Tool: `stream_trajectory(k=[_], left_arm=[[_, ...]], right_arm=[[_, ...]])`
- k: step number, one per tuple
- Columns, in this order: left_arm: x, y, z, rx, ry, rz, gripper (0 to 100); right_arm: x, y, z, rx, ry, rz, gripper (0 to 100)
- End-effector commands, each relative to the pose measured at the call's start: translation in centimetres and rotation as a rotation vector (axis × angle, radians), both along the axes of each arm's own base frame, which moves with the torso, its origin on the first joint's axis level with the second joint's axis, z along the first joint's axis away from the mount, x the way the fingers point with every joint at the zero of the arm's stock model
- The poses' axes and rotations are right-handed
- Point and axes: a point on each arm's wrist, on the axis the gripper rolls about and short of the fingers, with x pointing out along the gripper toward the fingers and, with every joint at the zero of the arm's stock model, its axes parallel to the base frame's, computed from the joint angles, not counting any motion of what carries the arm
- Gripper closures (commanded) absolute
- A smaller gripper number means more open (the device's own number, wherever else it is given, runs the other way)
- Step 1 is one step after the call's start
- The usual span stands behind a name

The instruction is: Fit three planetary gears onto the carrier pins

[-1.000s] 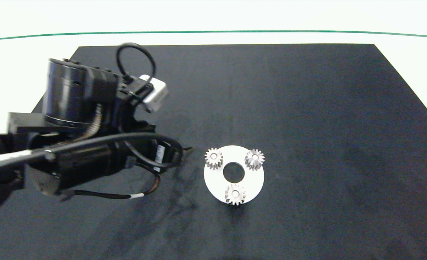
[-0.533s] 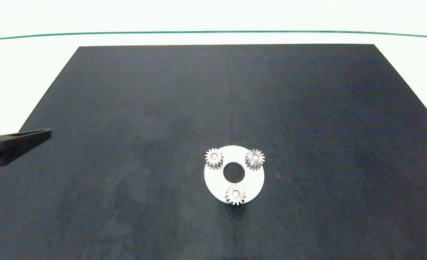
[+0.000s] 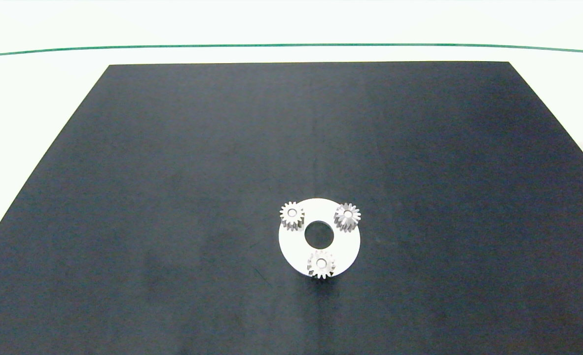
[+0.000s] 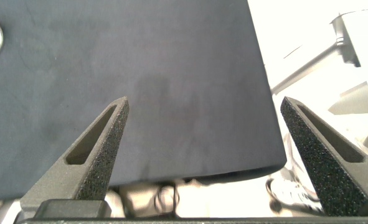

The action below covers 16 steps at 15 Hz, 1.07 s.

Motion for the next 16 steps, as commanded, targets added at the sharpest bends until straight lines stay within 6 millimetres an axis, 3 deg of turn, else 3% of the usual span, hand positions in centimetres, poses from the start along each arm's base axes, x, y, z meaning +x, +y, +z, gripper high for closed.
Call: stream_trajectory(k=[1, 3, 5, 9, 10, 14, 16], left_arm=[[-3.3, -0.2, -3.9, -0.002, -0.082, 0.033, 0], [-3.1, -0.2, -6.0, -0.003, -0.055, 0.021, 0], [-2.6, 0.2, -8.5, -0.013, -0.023, -0.035, 0], [-0.8, -0.1, -11.3, -0.029, -0.030, -0.104, 0], [0.0, -0.3, -13.3, -0.026, -0.021, -0.101, 0], [2.2, -0.3, -17.2, -0.034, -0.022, -0.115, 0], [2.5, -0.5, -17.8, -0.038, -0.029, -0.165, 0]], right_arm=[[-2.3, 0.2, -3.6, 0.006, -0.099, 0.013, 0], [-0.9, 0.4, -4.6, 0.011, -0.048, 0.086, 0], [2.1, 0.4, -6.1, 0.010, -0.048, 0.097, 0], [6.5, 0.6, -9.5, -0.004, -0.101, 0.184, 0], [7.4, 0.7, -10.8, -0.004, -0.084, 0.210, 0], [9.1, 0.8, -13.8, 0.001, -0.075, 0.277, 0], [9.2, 0.9, -14.0, 0.005, -0.085, 0.331, 0]])
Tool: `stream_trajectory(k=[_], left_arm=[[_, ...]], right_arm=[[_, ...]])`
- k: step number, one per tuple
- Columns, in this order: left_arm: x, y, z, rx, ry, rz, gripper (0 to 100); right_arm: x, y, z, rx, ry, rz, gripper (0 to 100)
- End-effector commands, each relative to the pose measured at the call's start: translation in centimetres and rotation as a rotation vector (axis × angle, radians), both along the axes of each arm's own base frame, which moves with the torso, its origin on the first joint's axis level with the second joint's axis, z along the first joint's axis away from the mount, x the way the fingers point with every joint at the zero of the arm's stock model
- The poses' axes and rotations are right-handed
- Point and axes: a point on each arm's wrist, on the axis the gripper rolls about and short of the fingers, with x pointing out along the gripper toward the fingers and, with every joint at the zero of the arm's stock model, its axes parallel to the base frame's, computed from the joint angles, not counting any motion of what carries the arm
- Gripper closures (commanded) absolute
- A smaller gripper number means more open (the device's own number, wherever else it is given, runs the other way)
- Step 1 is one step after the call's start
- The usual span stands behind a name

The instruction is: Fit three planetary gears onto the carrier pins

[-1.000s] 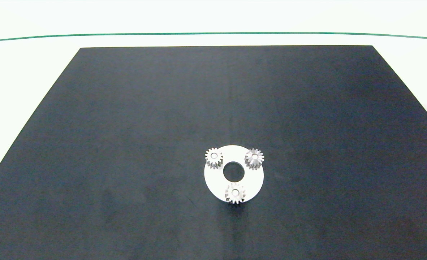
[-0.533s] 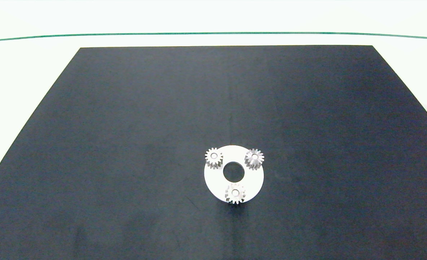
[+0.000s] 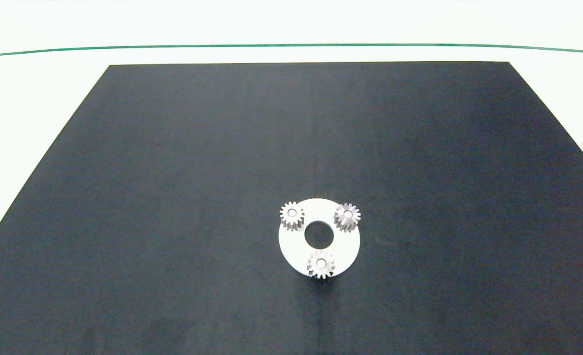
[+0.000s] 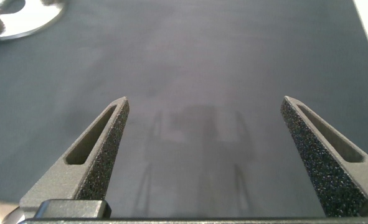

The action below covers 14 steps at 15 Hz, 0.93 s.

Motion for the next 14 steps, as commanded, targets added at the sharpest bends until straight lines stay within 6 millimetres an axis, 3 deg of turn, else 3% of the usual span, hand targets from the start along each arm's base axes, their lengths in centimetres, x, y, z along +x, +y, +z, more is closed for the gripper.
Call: stream_trajectory(k=[1, 5, 8, 14], left_arm=[[0.71, -0.16, -1.93, -0.029, 0.032, -0.060, 0], [0.72, -0.30, -1.97, -0.044, 0.034, -0.126, 0], [0.72, -0.29, -1.95, -0.047, 0.032, -0.123, 0], [0.72, -0.29, -1.95, -0.047, 0.032, -0.123, 0]], right_arm=[[0.42, 0.09, -1.11, 0.002, 0.031, 0.042, 0], [0.45, 0.14, -1.07, 0.015, 0.025, 0.064, 0], [0.57, -0.23, -1.52, 0.067, 0.049, -0.102, 0], [0.55, -0.19, -1.54, 0.083, 0.049, -0.084, 0]])
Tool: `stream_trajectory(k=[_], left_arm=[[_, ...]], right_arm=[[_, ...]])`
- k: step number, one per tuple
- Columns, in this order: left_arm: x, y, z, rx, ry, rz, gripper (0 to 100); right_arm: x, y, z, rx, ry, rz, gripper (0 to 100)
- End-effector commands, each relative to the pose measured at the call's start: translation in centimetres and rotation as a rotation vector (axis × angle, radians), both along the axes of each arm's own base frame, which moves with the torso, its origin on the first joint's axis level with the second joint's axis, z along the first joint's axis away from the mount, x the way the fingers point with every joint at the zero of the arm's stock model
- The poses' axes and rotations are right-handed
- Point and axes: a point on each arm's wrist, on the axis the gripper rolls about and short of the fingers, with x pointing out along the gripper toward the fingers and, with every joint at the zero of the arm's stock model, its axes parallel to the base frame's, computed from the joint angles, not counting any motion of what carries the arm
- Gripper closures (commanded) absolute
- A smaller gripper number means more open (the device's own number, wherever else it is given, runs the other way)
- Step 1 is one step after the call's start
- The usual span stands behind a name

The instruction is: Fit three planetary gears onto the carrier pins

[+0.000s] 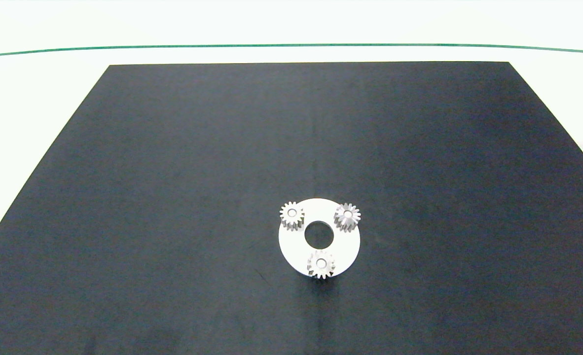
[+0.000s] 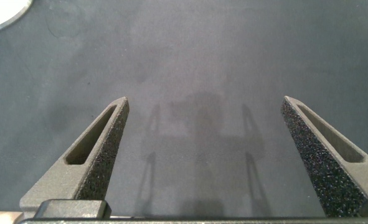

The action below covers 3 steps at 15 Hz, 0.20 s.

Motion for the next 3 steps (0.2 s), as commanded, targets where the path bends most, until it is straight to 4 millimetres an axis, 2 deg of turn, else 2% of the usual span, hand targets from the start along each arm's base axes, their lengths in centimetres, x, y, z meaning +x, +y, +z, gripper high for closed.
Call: stream_trajectory(k=[1, 3], left_arm=[[0.04, 0.00, -0.01, -0.007, 0.008, 0.004, 0], [0.05, 0.02, -0.01, -0.024, 0.009, 0.020, 0]], right_arm=[[0.01, 0.00, 0.02, 0.009, 0.000, 0.001, 0], [0.01, 0.00, 0.03, 0.012, -0.001, 0.001, 0]])
